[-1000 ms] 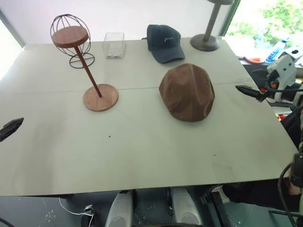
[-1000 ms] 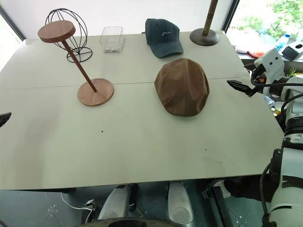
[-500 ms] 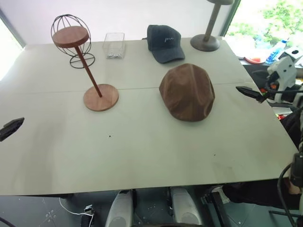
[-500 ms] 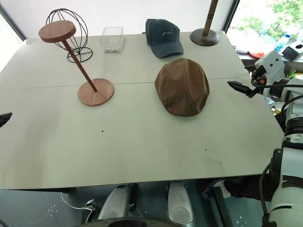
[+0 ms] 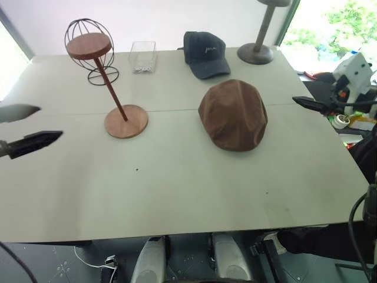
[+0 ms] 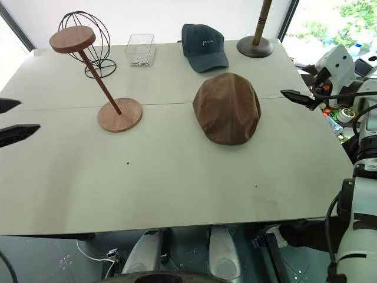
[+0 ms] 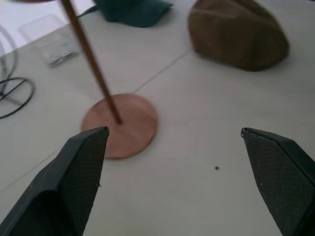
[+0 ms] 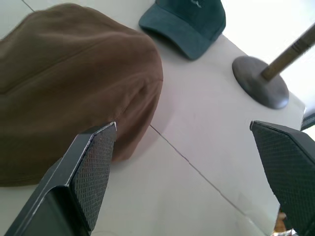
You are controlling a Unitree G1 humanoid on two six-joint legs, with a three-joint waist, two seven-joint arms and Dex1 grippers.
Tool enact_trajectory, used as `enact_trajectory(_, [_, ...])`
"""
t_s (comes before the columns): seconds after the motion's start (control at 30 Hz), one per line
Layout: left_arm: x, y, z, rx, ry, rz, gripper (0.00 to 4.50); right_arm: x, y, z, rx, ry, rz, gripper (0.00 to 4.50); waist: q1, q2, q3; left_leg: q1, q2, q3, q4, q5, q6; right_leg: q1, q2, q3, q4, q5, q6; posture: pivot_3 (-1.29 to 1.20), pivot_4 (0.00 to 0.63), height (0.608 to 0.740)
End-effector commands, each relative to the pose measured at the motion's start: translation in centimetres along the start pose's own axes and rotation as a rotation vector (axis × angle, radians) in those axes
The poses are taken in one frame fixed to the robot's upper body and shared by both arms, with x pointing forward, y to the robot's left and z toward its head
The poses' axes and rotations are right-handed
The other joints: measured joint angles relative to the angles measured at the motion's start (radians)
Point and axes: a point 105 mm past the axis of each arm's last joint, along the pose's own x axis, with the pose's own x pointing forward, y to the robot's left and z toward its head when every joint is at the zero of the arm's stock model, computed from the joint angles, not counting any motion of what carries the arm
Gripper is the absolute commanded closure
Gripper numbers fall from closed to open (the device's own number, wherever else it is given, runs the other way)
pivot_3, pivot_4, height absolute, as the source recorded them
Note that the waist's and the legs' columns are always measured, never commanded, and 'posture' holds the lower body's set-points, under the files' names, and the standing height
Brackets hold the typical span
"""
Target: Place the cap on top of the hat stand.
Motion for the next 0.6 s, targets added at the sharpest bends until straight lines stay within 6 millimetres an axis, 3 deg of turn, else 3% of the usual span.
enact_trajectory(0.03, [1.6, -2.0, 1.7, 0.03, 0.013, -0.194, 0.0, -0.2, 2.8, 3.8, -0.114, -0.058, 0.071, 0.05, 0.002, -0.001, 0.0, 0.0, 0.001, -0.001, 0.0, 0.0, 0.0, 0.0, 0.001, 0.0, 0.002, 0.0, 0.0, 0.0, 0.15, 0.74])
enact_trajectory(0.23, [5.2, -3.3, 2.2, 0.066, 0.013, -0.399, 0.0, 0.1, 10.3, 5.4, -0.157, -0.036, 0.113, 0.05, 0.008, 0.0, 0.0, 0.001, 0.001, -0.003, 0.002, 0.0, 0.0, 0.001, 0.003, 0.0, 0.004, 0.0, 0.0, 0.0, 0.15, 0.74])
enact_trajectory(0.4, [7.6, -3.8, 2.4, 0.064, 0.002, -0.502, 0.0, 0.7, 13.3, 4.4, -0.139, 0.012, 0.015, 0.05, 0.009, -0.003, -0.001, -0.001, 0.001, -0.002, 0.007, 0.0, 0.0, 0.001, 0.003, 0.001, 0.004, -0.001, -0.001, 0.0, 0.15, 0.74])
enact_trajectory(0.6, [9.3, -4.4, 2.6, 0.055, -0.013, -0.583, 0.0, 1.4, 16.3, 1.5, -0.238, 0.111, -0.045, 0.05, 0.016, -0.003, -0.001, -0.005, 0.001, -0.003, 0.012, 0.0, 0.0, 0.001, 0.003, 0.001, 0.004, -0.001, -0.001, 0.0, 0.15, 0.74])
